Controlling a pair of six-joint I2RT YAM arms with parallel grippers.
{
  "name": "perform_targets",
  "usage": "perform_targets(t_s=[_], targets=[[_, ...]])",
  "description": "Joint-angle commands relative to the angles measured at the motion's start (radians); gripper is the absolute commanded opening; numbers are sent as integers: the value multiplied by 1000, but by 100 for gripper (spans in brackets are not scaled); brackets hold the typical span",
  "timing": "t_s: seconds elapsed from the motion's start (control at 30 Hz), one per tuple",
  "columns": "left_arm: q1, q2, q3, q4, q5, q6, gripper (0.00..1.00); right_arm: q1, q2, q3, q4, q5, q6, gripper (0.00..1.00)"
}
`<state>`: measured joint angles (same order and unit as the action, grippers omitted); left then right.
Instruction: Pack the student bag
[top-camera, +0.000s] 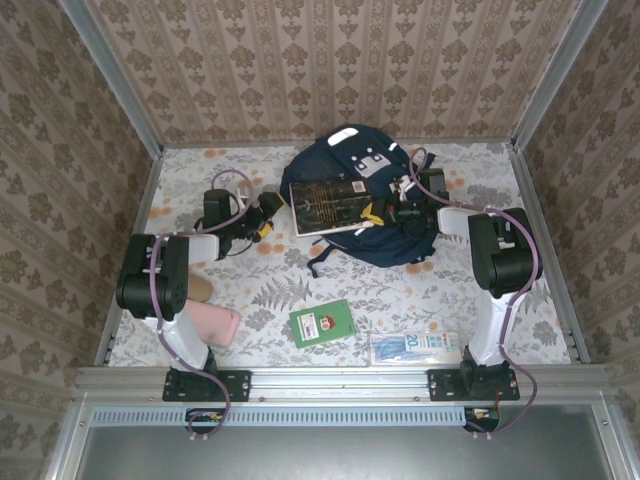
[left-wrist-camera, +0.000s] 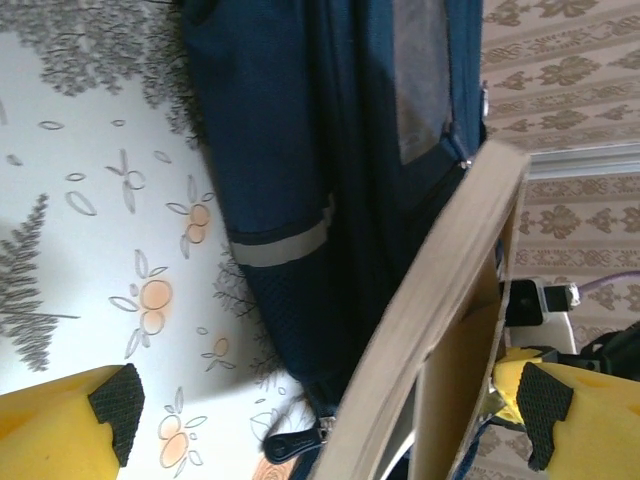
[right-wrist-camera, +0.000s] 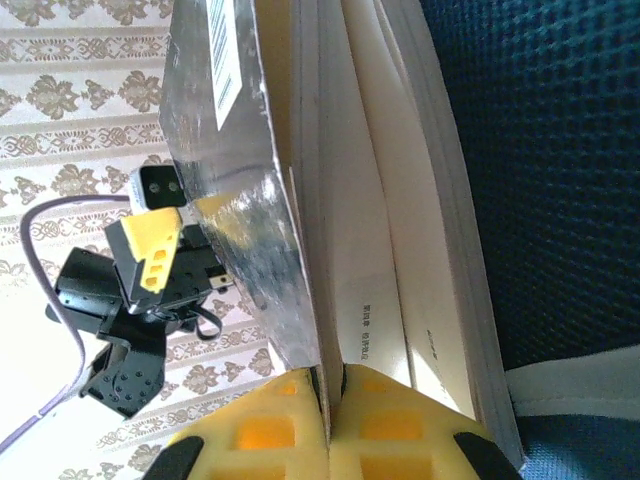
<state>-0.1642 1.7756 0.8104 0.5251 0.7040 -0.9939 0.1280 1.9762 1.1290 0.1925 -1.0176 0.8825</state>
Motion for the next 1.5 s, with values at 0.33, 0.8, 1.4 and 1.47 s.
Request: perform_targets(t_s=[0.33, 0.8, 1.4, 1.47], targets=[[-81, 148, 168, 166, 94, -34, 100, 52, 58, 15, -105, 8, -27, 0], [-83, 134, 124, 320, 129, -157, 70, 79, 25, 32, -140, 77, -17, 41], [-64, -19, 151, 294, 165, -179, 0, 93, -391, 14, -575, 613, -184, 61], [-64, -82, 181, 221, 178, -140, 0, 113, -459, 19, -624, 699, -238, 62]])
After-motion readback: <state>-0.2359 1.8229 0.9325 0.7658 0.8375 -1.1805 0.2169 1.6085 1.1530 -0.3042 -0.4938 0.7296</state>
